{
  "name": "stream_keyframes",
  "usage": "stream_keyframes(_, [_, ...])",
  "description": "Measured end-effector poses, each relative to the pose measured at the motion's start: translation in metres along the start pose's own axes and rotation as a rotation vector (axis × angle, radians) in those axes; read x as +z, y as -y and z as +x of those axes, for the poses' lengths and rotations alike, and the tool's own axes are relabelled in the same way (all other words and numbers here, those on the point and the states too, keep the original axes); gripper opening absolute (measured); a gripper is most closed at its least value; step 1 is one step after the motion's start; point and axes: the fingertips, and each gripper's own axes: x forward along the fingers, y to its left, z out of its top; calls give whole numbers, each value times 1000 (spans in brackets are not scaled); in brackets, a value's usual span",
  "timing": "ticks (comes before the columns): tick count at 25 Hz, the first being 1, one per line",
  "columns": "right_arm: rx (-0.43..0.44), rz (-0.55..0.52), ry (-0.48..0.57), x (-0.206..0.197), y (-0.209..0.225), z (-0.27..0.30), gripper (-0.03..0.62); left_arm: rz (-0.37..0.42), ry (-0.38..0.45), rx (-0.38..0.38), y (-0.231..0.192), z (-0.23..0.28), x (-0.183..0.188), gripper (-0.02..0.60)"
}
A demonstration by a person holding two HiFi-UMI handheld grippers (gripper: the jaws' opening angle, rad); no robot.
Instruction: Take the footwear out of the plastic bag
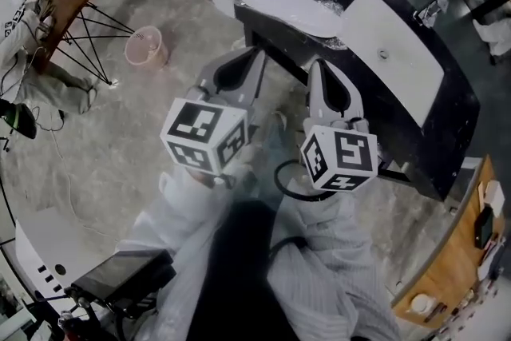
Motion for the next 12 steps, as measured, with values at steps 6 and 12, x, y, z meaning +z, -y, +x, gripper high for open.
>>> stream_keyframes(6, [57,61,-83,-13,52,88,14,-17,-72,-29,-27,103,-5,2])
stream_keyframes(12, [179,214,-212,-20,91,145,14,-170,-167,-108,-50,172,-8,2])
